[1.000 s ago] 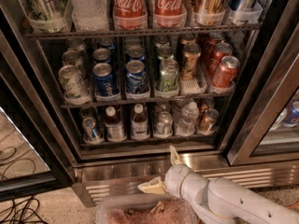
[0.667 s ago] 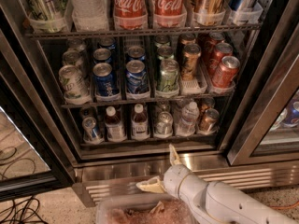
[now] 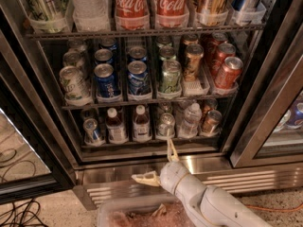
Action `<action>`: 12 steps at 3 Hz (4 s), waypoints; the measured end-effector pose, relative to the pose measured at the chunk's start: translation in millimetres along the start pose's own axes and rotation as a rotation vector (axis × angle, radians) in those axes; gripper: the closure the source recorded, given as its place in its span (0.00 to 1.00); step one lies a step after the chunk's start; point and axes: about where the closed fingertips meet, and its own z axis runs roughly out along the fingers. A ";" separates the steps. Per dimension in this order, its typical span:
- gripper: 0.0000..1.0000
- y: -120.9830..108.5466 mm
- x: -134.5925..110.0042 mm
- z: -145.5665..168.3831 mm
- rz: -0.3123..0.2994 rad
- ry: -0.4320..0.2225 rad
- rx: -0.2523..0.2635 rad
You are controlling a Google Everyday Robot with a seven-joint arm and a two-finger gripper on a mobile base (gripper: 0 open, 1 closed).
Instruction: Pick blue plastic bottle from bottom shelf of fridge
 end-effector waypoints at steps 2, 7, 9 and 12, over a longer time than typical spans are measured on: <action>0.00 -3.0 -5.0 4.9 -0.025 -0.002 -0.016; 0.00 9.4 -18.5 61.7 -0.026 -0.096 -0.130; 0.00 -30.4 -16.7 97.3 -0.059 -0.115 -0.077; 0.00 -26.0 -17.1 124.2 -0.036 -0.139 -0.049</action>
Offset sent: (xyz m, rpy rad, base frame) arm 0.0122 0.0036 0.0106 -0.0451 -0.0280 0.0412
